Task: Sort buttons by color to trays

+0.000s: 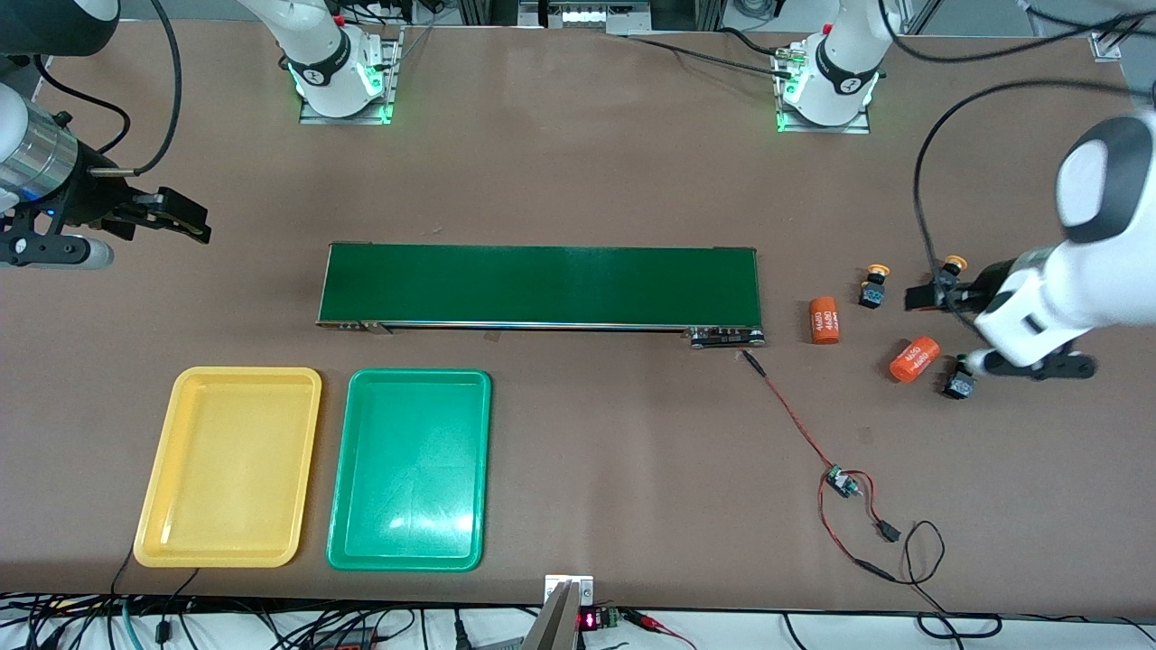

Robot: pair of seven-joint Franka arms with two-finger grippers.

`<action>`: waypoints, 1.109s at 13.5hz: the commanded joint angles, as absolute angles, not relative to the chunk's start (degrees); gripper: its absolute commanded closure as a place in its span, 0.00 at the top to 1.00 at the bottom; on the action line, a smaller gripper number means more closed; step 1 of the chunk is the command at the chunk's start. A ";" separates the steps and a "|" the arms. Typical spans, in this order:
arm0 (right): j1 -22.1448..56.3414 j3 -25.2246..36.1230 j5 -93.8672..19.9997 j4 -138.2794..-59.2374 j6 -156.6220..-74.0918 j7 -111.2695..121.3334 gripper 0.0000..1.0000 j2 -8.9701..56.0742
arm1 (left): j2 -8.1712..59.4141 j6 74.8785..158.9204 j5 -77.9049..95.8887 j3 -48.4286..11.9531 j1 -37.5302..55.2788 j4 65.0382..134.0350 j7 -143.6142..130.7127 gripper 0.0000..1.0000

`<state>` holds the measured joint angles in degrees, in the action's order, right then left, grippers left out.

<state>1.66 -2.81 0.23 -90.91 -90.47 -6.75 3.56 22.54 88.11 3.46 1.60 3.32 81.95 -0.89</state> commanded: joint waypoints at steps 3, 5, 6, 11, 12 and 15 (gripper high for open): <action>1.76 -2.90 0.09 -91.23 -90.88 -7.65 1.00 3.25 | 24.70 89.21 2.46 1.76 3.43 79.72 -0.62 1.00; 1.76 -2.90 0.09 -91.23 -90.88 -7.65 1.00 3.25 | 24.78 89.30 2.90 1.67 2.82 80.59 -0.53 1.00; 1.76 -2.90 0.09 -91.14 -90.88 -7.65 1.00 3.25 | 24.79 89.30 2.90 1.67 2.81 81.29 -0.53 1.00; 1.76 -2.90 0.18 -90.88 -90.88 -7.65 1.00 3.25 | 24.96 89.74 3.52 1.67 3.08 82.88 -0.62 1.00; 1.84 -2.90 0.18 -90.79 -90.88 -7.65 1.00 3.25 | 25.05 89.74 3.52 1.67 3.08 82.88 -0.62 1.00; 1.93 -2.99 0.18 -90.79 -90.88 -7.65 1.00 3.25 | 25.05 90.17 3.52 1.67 2.90 83.14 -0.62 1.00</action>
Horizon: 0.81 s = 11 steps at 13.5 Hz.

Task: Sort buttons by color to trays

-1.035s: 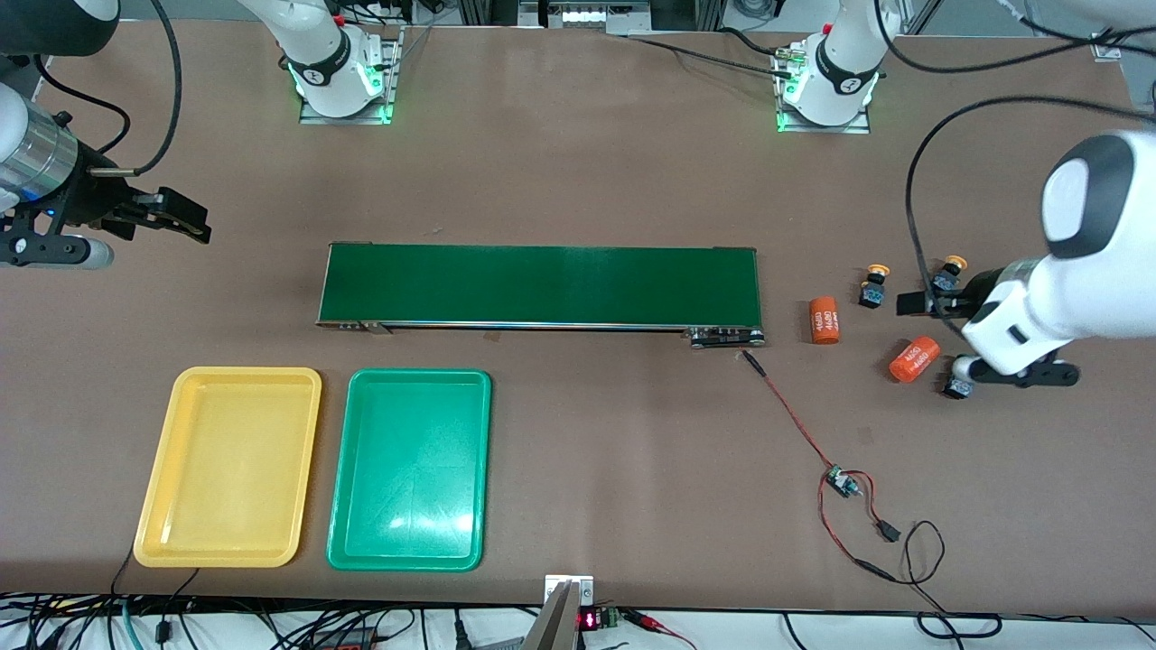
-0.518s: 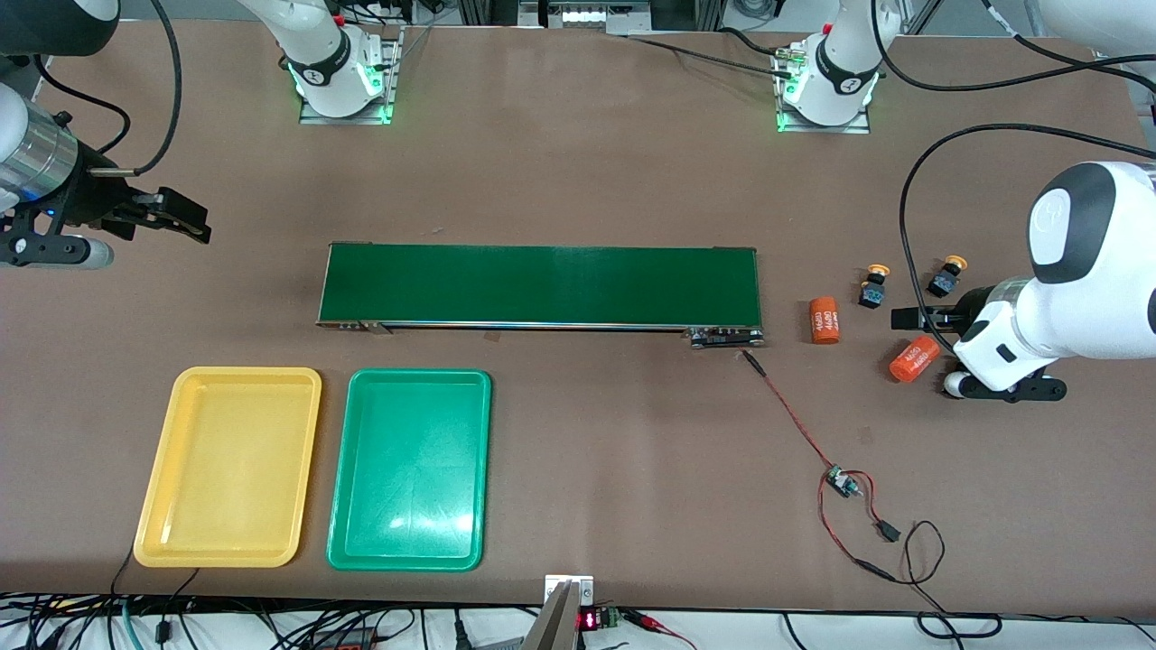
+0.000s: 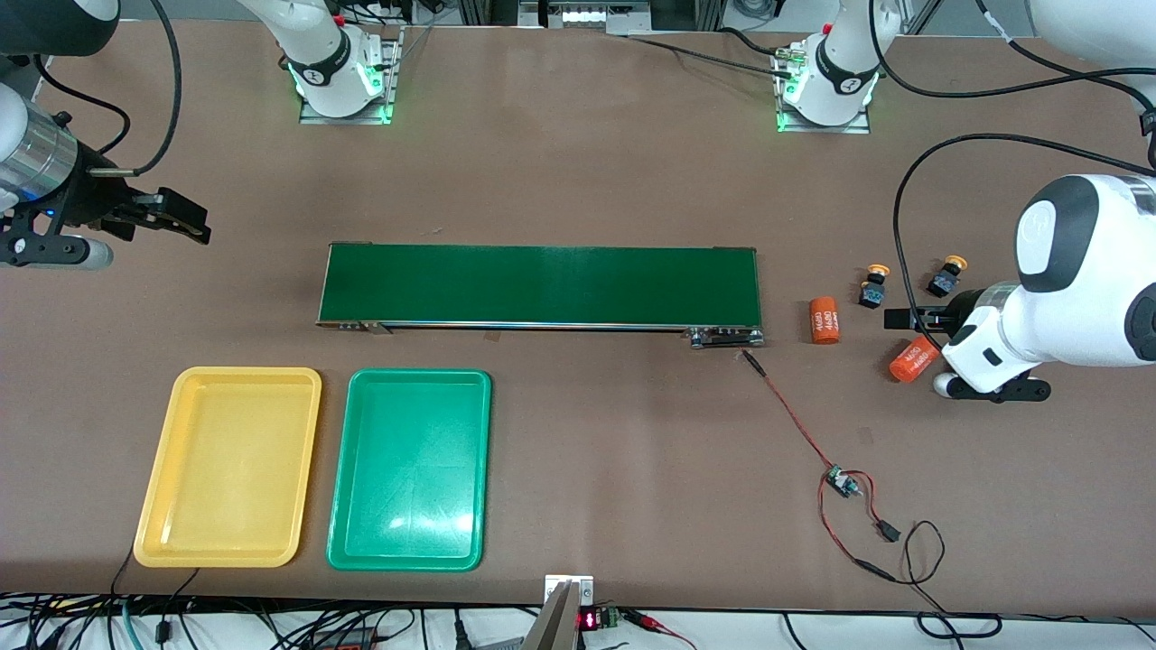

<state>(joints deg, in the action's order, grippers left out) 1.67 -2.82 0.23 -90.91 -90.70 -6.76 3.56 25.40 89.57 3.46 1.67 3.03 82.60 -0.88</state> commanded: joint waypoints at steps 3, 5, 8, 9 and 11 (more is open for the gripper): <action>1.85 -2.99 0.09 -90.79 -90.79 -7.65 1.00 3.25 | 21.47 97.79 3.60 1.67 2.46 91.63 -0.62 1.00; 1.93 -2.99 0.09 -90.79 -90.79 -7.65 1.00 3.25 | 18.03 103.42 3.78 1.32 2.46 99.19 -0.62 1.00; 1.85 -2.99 0.09 -90.79 -90.79 -7.65 1.00 3.25 | 16.08 107.57 3.78 0.97 2.29 105.89 -0.70 1.00; 1.85 -2.99 0.09 -90.79 -90.79 -7.56 1.00 3.34 | 16.08 108.71 4.04 0.97 1.85 107.30 -0.62 1.00; 2.20 -2.99 0.18 -90.79 -90.79 -7.65 1.00 3.25 | 16.00 112.65 5.36 0.88 1.67 111.95 -0.62 1.00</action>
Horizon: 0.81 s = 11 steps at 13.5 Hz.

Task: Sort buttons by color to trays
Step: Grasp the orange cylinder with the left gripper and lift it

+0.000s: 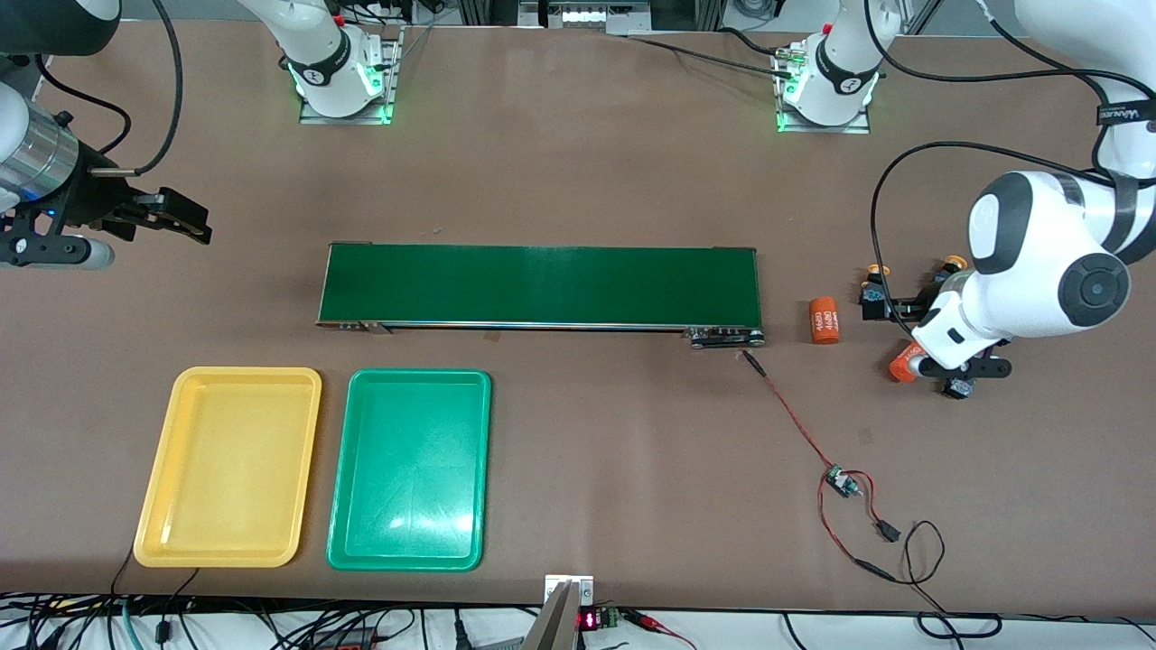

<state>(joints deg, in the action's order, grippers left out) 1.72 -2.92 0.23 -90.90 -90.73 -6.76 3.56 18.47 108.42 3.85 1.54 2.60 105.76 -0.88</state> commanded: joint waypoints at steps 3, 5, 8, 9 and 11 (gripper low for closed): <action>2.37 -2.99 0.18 -90.79 -90.79 -7.65 1.00 3.25 | 16.08 117.76 5.45 -1.58 0.97 116.27 -1.32 1.00; 2.29 -2.99 0.18 -90.79 -90.79 -7.65 1.00 3.25 | 17.39 118.39 5.45 -2.28 0.97 116.02 -1.23 1.00; 2.37 -2.99 0.18 -90.79 -90.79 -7.65 1.00 3.25 | 20.64 120.66 5.36 -3.34 0.97 114.87 -0.35 1.00; 2.29 -2.99 0.26 -90.79 -90.79 -7.65 1.00 3.34 | 21.61 121.72 5.36 -3.60 0.97 114.96 0.61 1.00; 2.29 -2.99 0.26 -90.88 -90.79 -7.65 1.00 3.34 | 23.98 124.00 5.36 -3.60 0.88 114.96 2.80 1.00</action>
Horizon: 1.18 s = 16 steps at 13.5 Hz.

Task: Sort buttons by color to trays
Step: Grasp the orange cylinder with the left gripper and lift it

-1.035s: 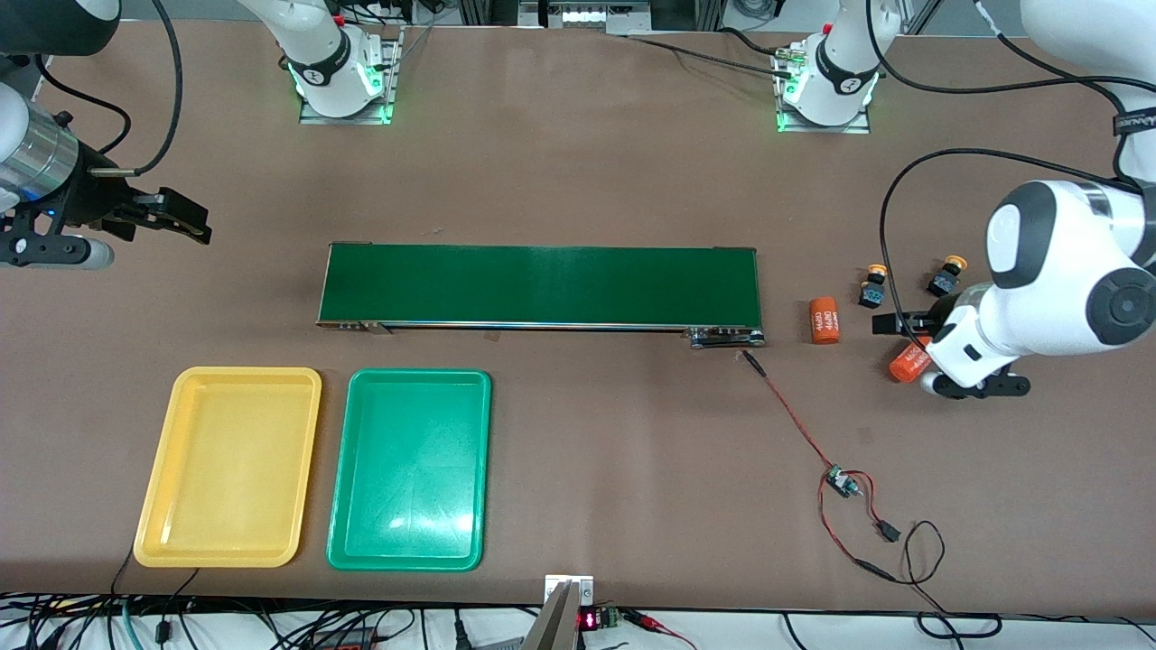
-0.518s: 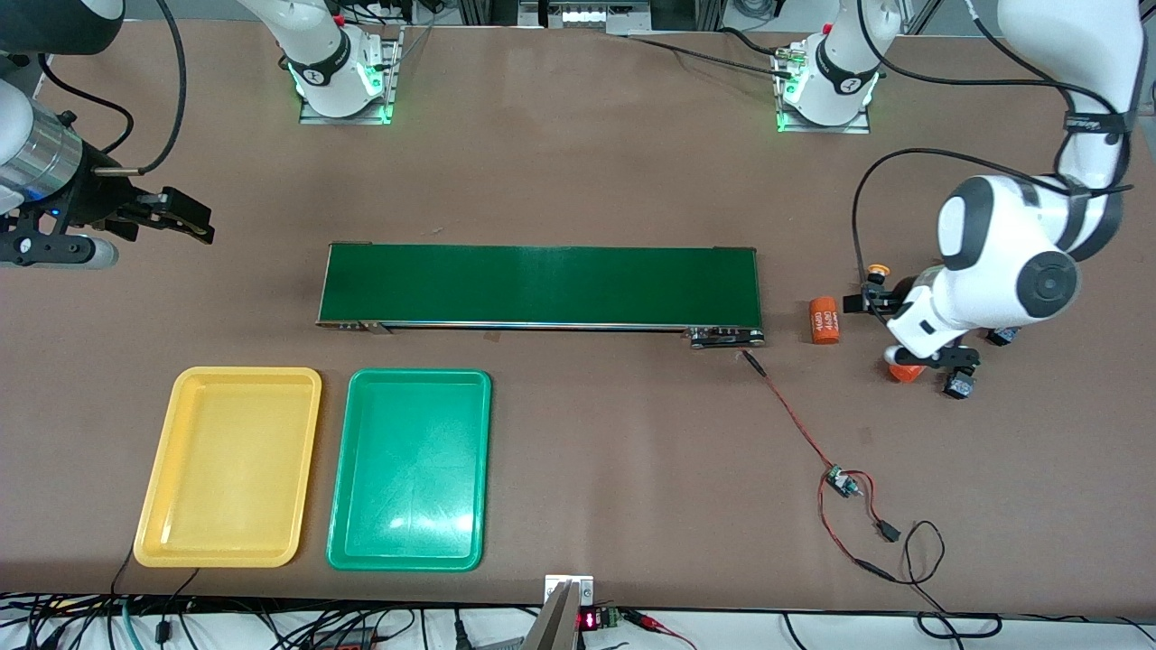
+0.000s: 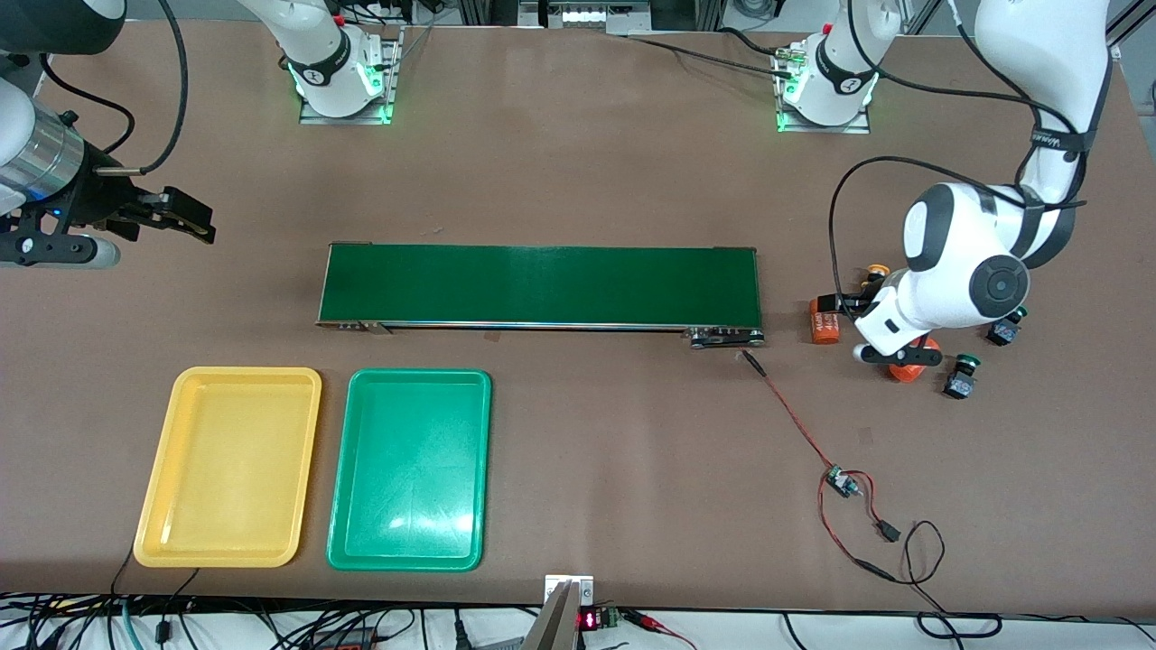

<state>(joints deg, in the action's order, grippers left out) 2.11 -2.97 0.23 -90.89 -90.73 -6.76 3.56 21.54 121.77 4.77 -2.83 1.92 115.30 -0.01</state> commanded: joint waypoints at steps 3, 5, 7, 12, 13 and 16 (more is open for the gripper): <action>2.37 -2.99 0.26 -90.79 -90.79 -7.65 1.00 3.25 | 26.45 126.46 5.36 -3.60 0.09 115.22 4.92 1.00; 2.37 -2.99 0.26 -90.88 -90.79 -7.65 1.00 3.25 | 26.98 127.00 5.45 -3.69 0.09 115.40 4.92 1.00; 2.37 -2.99 0.26 -90.88 -90.79 -7.65 1.00 3.34 | 27.33 127.09 5.45 -4.21 0.09 115.40 4.92 1.00; 2.37 -2.99 0.35 -90.88 -90.79 -7.65 1.00 3.34 | 29.18 127.09 6.06 -4.83 0.00 116.02 4.83 1.00; 2.29 -2.99 0.35 -90.88 -90.79 -7.65 1.00 3.34 | 29.18 127.18 6.06 -4.83 0.00 116.02 4.83 1.00; 2.37 -2.99 0.44 -90.79 -90.79 -7.65 1.00 3.60 | 29.09 127.26 5.98 -4.83 0.00 116.02 4.92 0.90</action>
<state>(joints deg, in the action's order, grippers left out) 2.13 -2.97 0.24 -90.90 -90.73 -6.76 3.59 29.68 126.80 4.83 -4.28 0.69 115.67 3.55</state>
